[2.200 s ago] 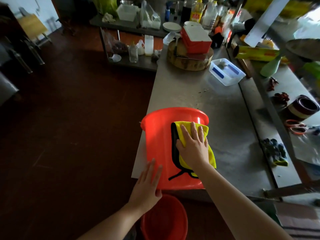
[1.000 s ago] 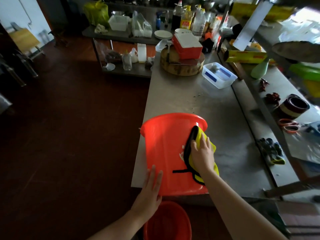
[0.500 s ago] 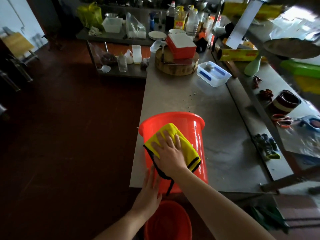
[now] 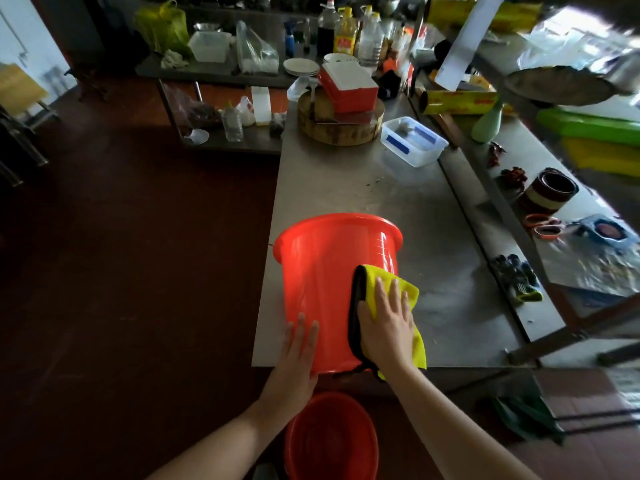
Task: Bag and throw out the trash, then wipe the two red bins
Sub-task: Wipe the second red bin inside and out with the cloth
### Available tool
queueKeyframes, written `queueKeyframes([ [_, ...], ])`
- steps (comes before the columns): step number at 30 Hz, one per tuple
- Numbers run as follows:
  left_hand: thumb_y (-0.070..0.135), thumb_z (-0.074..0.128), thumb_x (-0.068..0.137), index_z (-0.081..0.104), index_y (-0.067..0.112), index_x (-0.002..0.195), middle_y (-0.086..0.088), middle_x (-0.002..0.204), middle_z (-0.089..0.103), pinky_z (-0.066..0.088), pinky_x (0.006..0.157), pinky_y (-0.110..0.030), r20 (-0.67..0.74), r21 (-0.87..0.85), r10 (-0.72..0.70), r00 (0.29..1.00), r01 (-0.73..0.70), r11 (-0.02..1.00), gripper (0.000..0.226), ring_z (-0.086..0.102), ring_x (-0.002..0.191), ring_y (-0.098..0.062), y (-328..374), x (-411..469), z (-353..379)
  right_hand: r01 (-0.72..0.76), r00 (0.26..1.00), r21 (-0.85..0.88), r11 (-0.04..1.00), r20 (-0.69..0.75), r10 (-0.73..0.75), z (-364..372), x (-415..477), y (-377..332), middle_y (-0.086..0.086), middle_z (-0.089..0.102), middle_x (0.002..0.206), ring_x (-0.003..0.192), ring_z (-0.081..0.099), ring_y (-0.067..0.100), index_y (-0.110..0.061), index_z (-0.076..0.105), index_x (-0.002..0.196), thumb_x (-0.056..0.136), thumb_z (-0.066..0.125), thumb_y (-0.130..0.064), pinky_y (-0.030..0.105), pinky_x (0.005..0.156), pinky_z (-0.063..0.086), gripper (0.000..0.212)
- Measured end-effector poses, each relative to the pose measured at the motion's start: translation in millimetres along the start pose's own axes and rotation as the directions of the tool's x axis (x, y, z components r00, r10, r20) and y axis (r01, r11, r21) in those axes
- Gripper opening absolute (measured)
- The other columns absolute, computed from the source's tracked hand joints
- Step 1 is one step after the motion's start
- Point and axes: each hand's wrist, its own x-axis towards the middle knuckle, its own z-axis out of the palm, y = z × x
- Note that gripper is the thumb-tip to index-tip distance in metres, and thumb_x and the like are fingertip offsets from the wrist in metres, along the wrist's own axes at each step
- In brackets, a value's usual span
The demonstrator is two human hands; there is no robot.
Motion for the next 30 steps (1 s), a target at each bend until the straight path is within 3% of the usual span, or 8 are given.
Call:
queueKeyframes([
  [3,0.017,0.064,0.093,-0.022,0.019,0.156,-0.002,0.164,-0.026,0.006,0.123,-0.038,0.004,-0.032,-0.018,1.0,0.018,0.999,0.107,-0.017,0.153,-0.029,-5,0,-1,0.239,0.968,-0.205,0.949,-0.032,-0.25,16,-31,-1,-0.001,0.003,0.171,0.157,-0.002,0.032,-0.044,0.017,0.159,0.1,0.037,-0.061,0.056,0.123,0.011,0.065],
  [6,0.02,0.065,0.095,-0.006,0.006,0.158,-0.006,0.167,-0.013,0.008,0.124,-0.039,-0.022,-0.073,-0.03,0.999,0.028,0.997,0.096,-0.007,0.155,-0.03,-10,-2,-4,0.388,0.914,-0.282,0.878,-0.004,-0.405,24,-49,8,-0.002,0.004,0.171,0.157,-0.003,0.032,-0.043,0.022,0.158,0.1,0.036,-0.062,0.063,0.122,0.012,0.063],
  [9,0.019,0.067,0.092,-0.009,0.018,0.16,-0.004,0.167,-0.017,0.02,0.12,-0.039,-0.011,-0.116,-0.063,0.998,0.061,0.991,0.101,-0.005,0.155,-0.028,-13,-4,-5,0.46,0.877,-0.319,0.829,0.014,-0.481,23,-60,18,-0.004,0.005,0.171,0.157,-0.001,0.032,-0.042,0.027,0.157,0.102,0.037,-0.062,0.065,0.119,0.018,0.06],
  [11,0.022,0.067,0.093,-0.015,0.026,0.158,-0.005,0.166,-0.02,0.028,0.117,-0.042,0.001,-0.14,-0.099,0.995,0.098,0.985,0.105,-0.002,0.154,-0.03,-14,-4,-6,0.46,0.877,-0.319,0.829,0.017,-0.48,23,-63,20,-0.004,0.005,0.171,0.157,-0.001,0.031,-0.043,0.027,0.157,0.102,0.038,-0.062,0.066,0.119,0.018,0.059],
  [17,0.032,0.064,0.095,-0.018,0.023,0.156,-0.006,0.168,-0.007,0.022,0.121,-0.043,0.012,-0.114,-0.105,0.994,0.105,0.988,0.103,-0.003,0.154,-0.024,-16,-2,-9,0.436,0.894,-0.348,0.83,0.062,-0.443,22,-50,-1,-0.003,0.006,0.171,0.157,-0.005,0.032,-0.043,0.032,0.155,0.103,0.03,-0.061,0.067,0.119,0.017,0.055],
  [22,0.021,0.066,0.091,-0.019,0.025,0.153,-0.008,0.168,-0.008,0.008,0.119,-0.023,0.006,-0.143,-0.117,0.993,0.117,0.983,0.105,-0.003,0.155,-0.023,-17,0,-6,0.377,0.926,-0.338,0.862,0.119,-0.358,16,1,-43,-0.005,-0.004,0.171,0.155,-0.015,0.031,-0.046,0.024,0.156,0.102,0.024,-0.061,0.065,0.121,0.003,0.057],
  [30,0.02,0.064,0.092,-0.02,0.036,0.153,-0.002,0.167,-0.014,-0.002,0.109,-0.002,0.007,-0.208,-0.136,0.991,0.134,0.969,0.105,-0.01,0.154,-0.015,-19,1,1,0.311,0.951,-0.329,0.892,0.11,-0.291,8,95,-99,-0.006,-0.002,0.171,0.156,-0.007,0.031,-0.044,0.028,0.156,0.102,0.034,-0.057,0.063,0.122,-0.001,0.056],
])
